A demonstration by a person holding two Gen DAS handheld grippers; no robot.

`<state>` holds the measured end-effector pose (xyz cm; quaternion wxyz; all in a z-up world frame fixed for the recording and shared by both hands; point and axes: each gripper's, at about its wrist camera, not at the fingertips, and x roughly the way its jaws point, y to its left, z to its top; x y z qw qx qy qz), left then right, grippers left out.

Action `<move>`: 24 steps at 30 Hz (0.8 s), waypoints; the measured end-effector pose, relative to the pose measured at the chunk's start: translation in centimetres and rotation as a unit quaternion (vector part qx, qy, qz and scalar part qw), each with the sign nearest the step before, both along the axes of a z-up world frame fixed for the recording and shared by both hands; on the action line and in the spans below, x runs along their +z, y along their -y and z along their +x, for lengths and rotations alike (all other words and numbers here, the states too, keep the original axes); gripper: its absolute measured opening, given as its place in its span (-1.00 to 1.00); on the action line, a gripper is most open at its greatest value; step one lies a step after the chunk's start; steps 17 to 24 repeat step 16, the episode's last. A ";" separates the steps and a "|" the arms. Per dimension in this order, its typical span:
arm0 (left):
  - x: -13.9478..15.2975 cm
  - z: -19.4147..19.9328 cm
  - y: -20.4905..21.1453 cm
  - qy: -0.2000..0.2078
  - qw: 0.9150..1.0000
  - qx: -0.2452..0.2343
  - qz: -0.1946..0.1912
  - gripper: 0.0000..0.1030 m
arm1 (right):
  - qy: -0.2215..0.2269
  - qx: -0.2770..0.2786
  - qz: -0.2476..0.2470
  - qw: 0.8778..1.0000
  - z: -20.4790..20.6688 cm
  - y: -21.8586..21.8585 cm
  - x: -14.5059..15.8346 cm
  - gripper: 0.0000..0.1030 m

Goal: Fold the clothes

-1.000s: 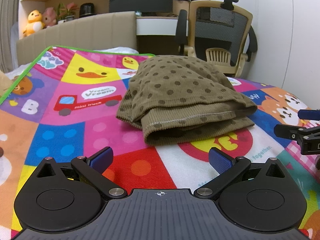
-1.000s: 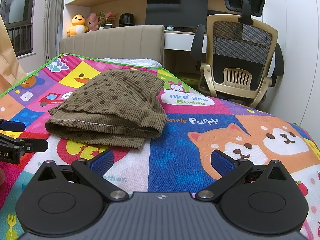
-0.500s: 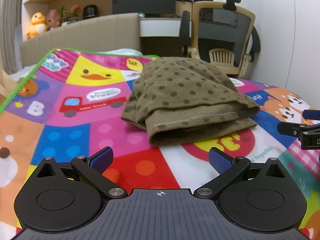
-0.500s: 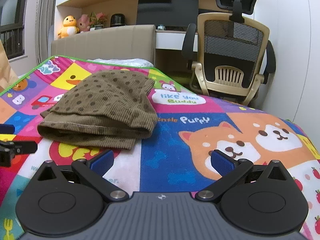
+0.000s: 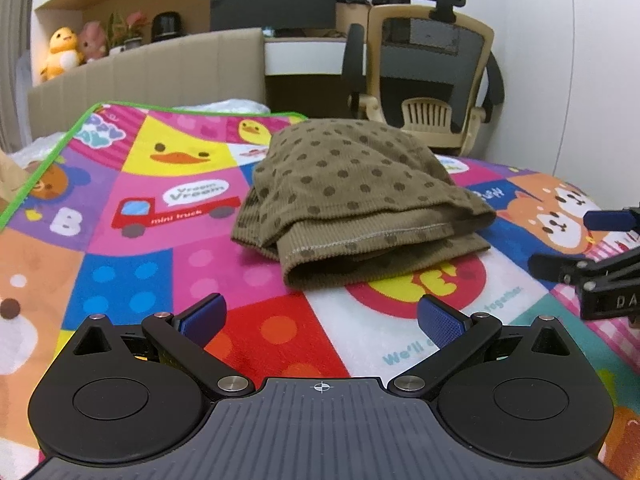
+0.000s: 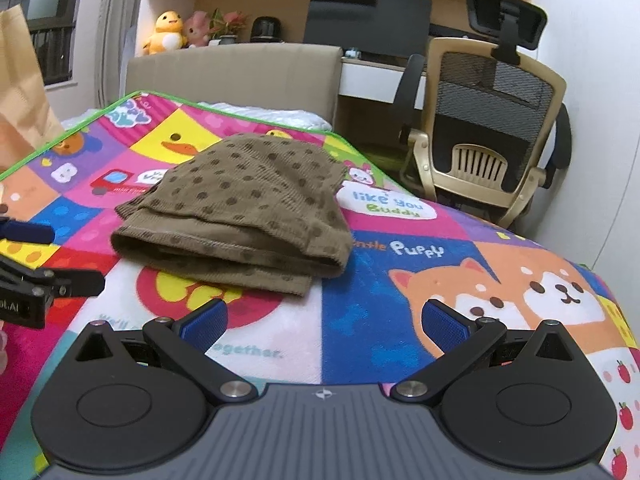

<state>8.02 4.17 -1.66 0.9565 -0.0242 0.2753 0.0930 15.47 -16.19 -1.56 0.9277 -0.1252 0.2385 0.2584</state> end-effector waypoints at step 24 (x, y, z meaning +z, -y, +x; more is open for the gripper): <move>0.7 -0.8 -0.3 0.027 0.999 -0.001 0.018 1.00 | -0.017 0.052 -0.006 0.999 -1.0 0.1 0.3 1.00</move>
